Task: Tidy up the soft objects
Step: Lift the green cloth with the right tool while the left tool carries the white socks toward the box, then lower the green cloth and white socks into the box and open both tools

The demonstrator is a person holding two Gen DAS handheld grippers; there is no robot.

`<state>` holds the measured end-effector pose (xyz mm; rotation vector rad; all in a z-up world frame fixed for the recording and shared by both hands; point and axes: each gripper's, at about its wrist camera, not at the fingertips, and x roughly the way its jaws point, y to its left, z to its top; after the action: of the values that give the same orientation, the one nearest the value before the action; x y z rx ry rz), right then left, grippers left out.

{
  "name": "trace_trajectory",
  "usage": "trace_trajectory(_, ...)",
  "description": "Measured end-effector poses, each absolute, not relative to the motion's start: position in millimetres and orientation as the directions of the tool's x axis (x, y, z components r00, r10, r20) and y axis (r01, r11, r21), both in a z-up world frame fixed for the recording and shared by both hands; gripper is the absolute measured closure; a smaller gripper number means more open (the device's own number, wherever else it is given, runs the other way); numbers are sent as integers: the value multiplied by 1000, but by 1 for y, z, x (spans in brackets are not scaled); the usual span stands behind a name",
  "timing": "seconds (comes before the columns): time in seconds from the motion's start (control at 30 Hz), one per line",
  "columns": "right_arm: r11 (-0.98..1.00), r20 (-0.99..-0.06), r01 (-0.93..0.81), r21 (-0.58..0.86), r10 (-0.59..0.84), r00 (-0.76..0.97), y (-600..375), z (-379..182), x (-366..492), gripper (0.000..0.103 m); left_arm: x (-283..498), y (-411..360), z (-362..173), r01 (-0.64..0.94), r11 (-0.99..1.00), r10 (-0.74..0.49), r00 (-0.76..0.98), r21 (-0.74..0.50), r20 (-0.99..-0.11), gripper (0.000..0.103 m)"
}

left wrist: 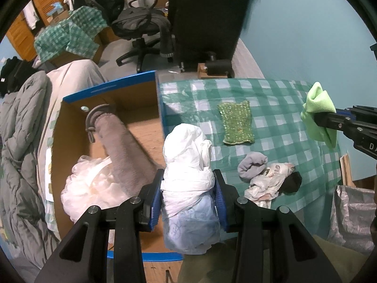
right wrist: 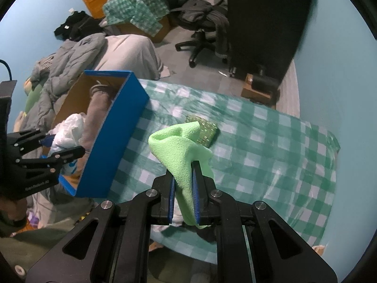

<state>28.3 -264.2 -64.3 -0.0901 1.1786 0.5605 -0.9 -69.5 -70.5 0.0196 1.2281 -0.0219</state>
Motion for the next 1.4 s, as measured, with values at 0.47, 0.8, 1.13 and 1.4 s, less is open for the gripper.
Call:
trace_trajectory(0.47,775,-871,-581,246,441,218,-203,-53,27,91,-20,-29,-66,-89,996,40,338,10,-940,63)
trace_trajectory(0.8,722,-868,-648,242,460,188,-161,-54,28,91,-33,2,-70,-162,987,63,318,11,-946,63)
trace_trajectory(1.13,673,-860,-691,264,488,146,-119,-54,27,91,-39,31,-78,-217,976,72,306,4,-949,63)
trace_trajectory(1.4,632,-860,-722,280,500,105,-84,-58,23,91,-39,53,-82,-237,971,88,308,14,-947,63)
